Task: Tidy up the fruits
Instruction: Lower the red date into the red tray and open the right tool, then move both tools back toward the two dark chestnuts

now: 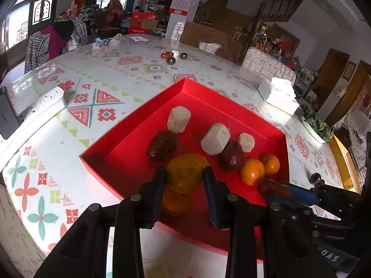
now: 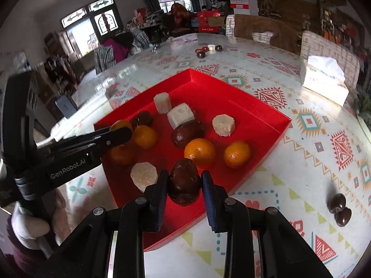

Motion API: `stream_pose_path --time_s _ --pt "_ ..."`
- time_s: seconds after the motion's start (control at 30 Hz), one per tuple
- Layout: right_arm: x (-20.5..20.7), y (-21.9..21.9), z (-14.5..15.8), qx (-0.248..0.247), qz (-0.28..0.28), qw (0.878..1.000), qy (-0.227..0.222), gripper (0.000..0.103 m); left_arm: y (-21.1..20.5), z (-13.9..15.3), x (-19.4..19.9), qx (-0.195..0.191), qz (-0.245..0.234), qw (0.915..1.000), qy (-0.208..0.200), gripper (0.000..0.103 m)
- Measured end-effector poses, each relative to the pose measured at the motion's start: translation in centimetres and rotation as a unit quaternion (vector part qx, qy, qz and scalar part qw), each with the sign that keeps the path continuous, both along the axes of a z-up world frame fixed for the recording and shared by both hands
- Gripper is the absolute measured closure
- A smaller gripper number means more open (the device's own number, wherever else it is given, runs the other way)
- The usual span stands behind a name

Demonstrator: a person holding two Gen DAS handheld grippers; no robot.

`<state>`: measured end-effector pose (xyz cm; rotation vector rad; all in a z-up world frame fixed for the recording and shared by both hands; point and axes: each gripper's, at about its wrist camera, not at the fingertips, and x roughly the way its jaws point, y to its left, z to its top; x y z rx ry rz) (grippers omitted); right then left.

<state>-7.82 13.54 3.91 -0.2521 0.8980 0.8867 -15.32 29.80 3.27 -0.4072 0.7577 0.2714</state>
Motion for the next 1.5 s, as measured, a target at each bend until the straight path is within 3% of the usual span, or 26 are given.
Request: stream_pose_path --time_s 0.1,0.2,0.37,0.53,0.83,1.03,1.27,1.5 --pt "0.0 0.4 -0.3 -0.006 0.002 1.0 -0.005 0.071 0.0 0.1 -0.2 -0.014 0.003 0.9999 0.001 0.066" --pt "0.0 0.4 -0.2 -0.003 0.002 1.0 -0.004 0.071 0.0 0.4 -0.6 -0.021 0.009 0.9997 -0.004 0.052" --pt "-0.3 0.0 0.3 0.011 -0.001 1.0 -0.003 0.059 -0.3 1.4 -1.3 -0.025 0.011 0.9995 -0.018 0.042" --pt "-0.2 -1.9 1.6 0.038 -0.021 0.999 -0.003 0.059 -0.9 2.2 -1.8 -0.022 0.014 0.9993 -0.026 0.038" --pt "0.4 -9.2 3.0 0.069 -0.088 0.994 -0.009 0.055 -3.3 3.1 -2.2 -0.01 -0.003 0.9996 -0.027 0.037" --pt "1.3 -14.5 2.6 0.072 -0.139 0.988 0.0 0.054 -6.5 4.0 -2.2 0.038 -0.018 0.9988 -0.023 0.037" --pt "1.7 -20.5 2.2 0.067 -0.19 0.979 -0.002 0.054 -12.2 4.9 -2.1 0.142 -0.041 0.9887 -0.026 0.031" --pt "1.9 -24.3 2.0 0.059 -0.224 0.973 -0.007 0.054 -15.1 5.4 -2.2 0.185 -0.058 0.9804 -0.036 0.03"
